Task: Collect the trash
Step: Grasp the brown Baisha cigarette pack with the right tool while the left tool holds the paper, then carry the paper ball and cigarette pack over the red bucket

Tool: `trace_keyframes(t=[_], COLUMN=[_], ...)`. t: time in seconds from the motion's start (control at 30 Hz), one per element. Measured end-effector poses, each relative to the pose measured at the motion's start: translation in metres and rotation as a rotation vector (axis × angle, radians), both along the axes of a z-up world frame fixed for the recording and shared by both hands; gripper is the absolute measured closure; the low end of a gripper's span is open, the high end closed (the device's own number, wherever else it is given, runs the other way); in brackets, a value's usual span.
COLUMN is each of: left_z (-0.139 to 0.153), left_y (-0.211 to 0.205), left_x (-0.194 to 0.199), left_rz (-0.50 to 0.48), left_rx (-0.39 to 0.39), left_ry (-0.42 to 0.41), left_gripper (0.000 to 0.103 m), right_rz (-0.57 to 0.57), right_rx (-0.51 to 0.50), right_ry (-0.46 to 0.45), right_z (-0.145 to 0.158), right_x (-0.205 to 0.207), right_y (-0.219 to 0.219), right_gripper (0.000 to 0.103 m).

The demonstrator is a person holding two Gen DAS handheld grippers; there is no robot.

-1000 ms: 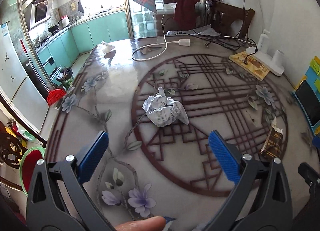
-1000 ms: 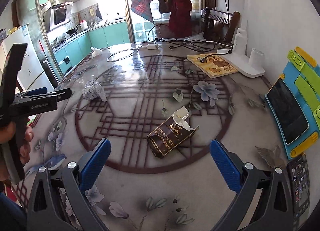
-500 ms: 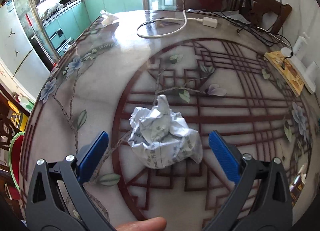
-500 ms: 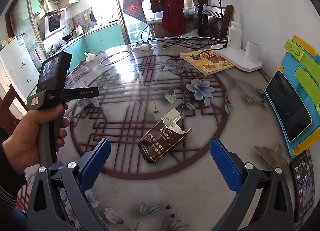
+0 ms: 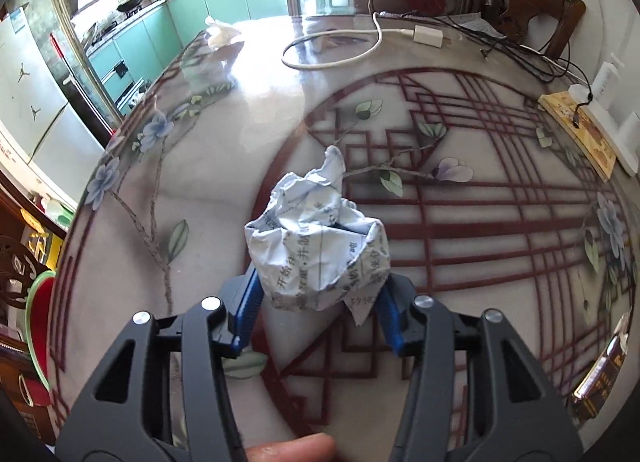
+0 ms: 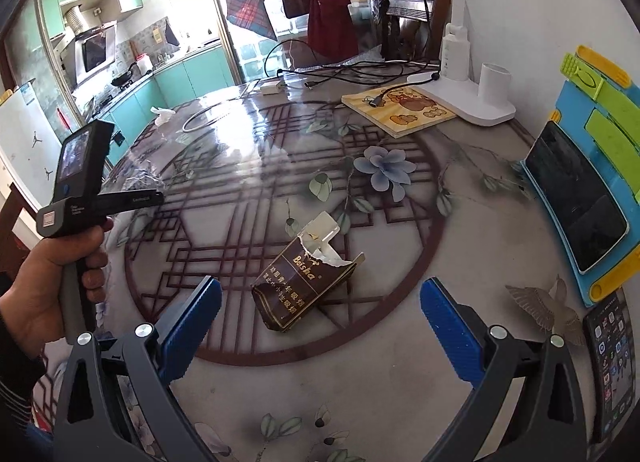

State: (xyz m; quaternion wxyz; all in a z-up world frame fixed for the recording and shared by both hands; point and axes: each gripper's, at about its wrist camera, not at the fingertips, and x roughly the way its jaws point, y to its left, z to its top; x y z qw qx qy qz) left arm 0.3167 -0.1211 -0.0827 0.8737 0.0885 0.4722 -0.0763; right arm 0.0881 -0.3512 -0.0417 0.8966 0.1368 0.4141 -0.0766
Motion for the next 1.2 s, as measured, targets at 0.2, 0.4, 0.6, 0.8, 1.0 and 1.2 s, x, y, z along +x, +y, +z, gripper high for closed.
trace_keyframes(t=[0.2,0.4,0.6,0.8,1.0,1.2], left_z=[0.038,0.081,0.129,0.161,0.167,0.168], left_y=[0.019,0.046,0.081,0.118,0.144,0.17], left_x=[-0.023,-0.057,-0.09,-0.119,-0.137,-0.137], left_rz=[-0.042,-0.092,-0.122,-0.112,-0.081,-0.048], left_rx=[-0.017,-0.039,-0.088,-0.157,-0.167,-0.169], left_ry=[-0.066,-0.115,-0.161,-0.193,-0.232,-0.257], left_gripper=[0.055,0.054,0.053,0.052,0.051,0.051], right_rz=[-0.012,-0.063,-0.23,-0.331,-0.33,-0.26], right_rx=[0.034,0.02,0.078,-0.017,-0.097,-0.138], right_ry=[0.06,0.088,0.109,0.132,0.156,0.158], right_z=[-0.022,-0.036,-0.052,-0.054,-0.053,-0.052], right_x=[0.021,0.033,0.049,0.066,0.076,0.077], right_y=[0.003,0.015,0.014,0.027,0.036,0.042], right_gripper=[0.007,0.007,0.007,0.012,0.047,0.059])
